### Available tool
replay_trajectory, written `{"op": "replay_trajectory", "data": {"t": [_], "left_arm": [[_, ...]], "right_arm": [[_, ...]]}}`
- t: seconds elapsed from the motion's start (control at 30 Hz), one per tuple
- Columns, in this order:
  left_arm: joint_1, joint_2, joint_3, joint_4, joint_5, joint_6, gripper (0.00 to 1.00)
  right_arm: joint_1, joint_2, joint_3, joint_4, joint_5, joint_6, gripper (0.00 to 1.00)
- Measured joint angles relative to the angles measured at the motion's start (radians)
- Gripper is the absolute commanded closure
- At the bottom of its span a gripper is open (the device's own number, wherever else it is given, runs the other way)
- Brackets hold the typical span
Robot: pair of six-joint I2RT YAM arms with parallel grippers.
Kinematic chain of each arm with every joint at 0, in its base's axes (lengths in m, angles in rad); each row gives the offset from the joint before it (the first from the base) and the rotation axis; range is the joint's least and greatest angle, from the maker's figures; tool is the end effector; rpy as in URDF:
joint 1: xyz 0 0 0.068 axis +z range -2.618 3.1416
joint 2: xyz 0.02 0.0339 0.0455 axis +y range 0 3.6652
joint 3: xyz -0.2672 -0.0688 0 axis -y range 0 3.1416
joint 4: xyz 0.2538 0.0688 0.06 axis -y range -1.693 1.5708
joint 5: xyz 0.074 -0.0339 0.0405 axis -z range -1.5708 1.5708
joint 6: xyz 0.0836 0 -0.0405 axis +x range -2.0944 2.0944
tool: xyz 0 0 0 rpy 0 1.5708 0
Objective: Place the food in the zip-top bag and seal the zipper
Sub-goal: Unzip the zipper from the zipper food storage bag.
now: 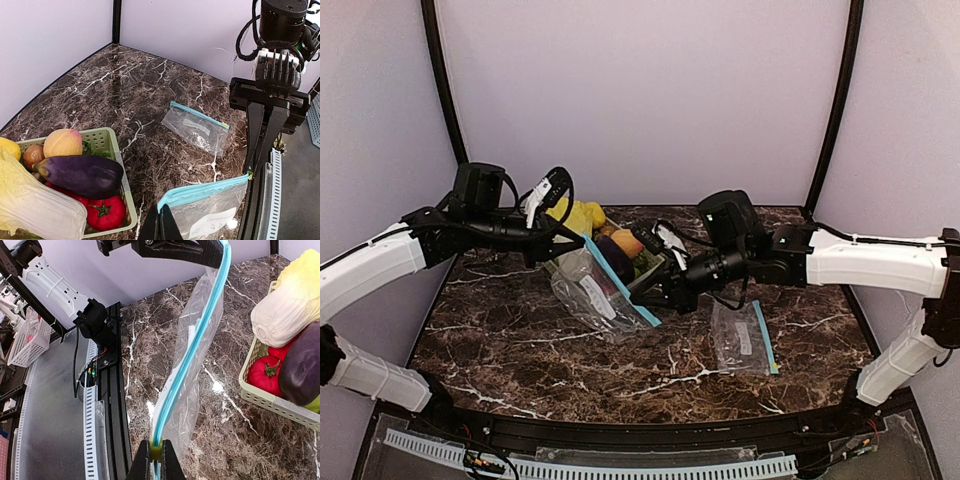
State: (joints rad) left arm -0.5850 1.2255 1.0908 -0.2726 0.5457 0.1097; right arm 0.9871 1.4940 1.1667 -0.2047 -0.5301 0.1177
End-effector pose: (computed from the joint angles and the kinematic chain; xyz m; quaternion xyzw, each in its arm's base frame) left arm 0.2451 -0.2144 0.3327 0.4131 0.7061 -0.3434 0.4613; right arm 0.1769 0.3446 0.2810 -0.4708 0.7051 0.4449 0.2884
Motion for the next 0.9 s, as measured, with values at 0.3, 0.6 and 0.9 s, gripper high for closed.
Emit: {"op": "replay_trajectory", "data": {"t": [0.3,0.6,0.9], "left_arm": [[0.015,-0.018,0.0,0.003,-0.027,-0.001,0.99],[0.04,-0.018,0.0,0.003,-0.059,-0.017,0.99],[0.062,-0.033,0.0,0.006,-0.077,-0.025,0.99]], "right_arm": [[0.0,0.0,-0.004,0.0,0.0,0.001,1.0],[0.0,-0.013,-0.026,0.002,0.008,0.013,1.0],[0.0,-0.032,-0.042,0.003,0.019,0.021,1.0]]}}
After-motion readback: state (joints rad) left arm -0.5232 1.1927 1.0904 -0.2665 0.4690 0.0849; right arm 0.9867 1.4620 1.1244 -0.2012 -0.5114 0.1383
